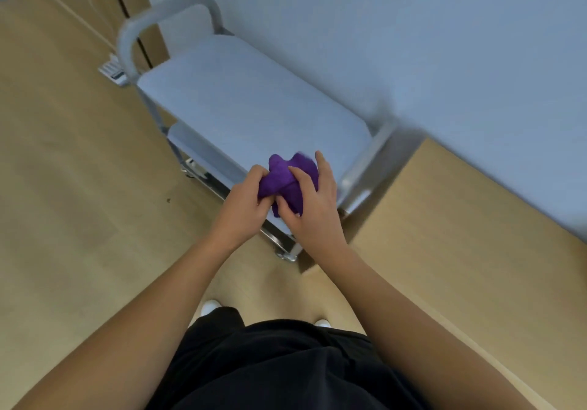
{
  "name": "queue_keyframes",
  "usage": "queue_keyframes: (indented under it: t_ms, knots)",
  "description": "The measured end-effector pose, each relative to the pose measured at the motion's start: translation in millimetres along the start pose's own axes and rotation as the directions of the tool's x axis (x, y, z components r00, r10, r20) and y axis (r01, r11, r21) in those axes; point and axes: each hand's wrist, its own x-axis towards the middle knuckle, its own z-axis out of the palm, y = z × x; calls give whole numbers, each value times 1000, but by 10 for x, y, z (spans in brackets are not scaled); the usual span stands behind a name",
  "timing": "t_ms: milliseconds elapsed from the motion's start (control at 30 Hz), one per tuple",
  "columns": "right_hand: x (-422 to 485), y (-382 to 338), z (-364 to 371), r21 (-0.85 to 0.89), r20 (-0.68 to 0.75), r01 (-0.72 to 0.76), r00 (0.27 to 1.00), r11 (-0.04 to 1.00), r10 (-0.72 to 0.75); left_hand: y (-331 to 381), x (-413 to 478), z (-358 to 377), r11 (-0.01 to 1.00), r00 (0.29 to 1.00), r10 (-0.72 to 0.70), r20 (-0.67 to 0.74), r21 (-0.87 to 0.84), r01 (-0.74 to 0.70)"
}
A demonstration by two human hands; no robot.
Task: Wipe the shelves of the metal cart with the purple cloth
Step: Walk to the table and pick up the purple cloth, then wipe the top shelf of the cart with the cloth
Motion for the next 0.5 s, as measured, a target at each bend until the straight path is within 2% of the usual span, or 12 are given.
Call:
queue_keyframes:
  t_ms: [133, 233, 267, 333, 400, 500]
  knots:
    - [409, -575, 544, 174, 76, 24, 996, 984, -38, -399, 104, -801, 995, 998, -49, 31, -89, 51]
    - [658, -902, 852, 194, 90, 6, 996, 981, -24, -621, 183, -1284, 993, 993, -106, 57, -55, 109]
    - [731, -975, 937, 189, 91, -2, 996, 982, -16, -691, 225, -1417, 993, 991, -122, 58, 1, 122]
    - [881, -1050, 1082, 168, 99, -31, 995, 985, 14, -825, 351, -1634, 968, 990, -137, 31, 219, 127]
    - [1054, -1062, 1184, 127, 122, -65, 991, 990, 50, -959, 520, -1779, 887, 994, -106, -15, 451, 101]
    - [1329, -996, 1287, 77, 158, -102, 983, 992, 89, -1162, 838, -1859, 822, 999, -44, 4, 569, 34]
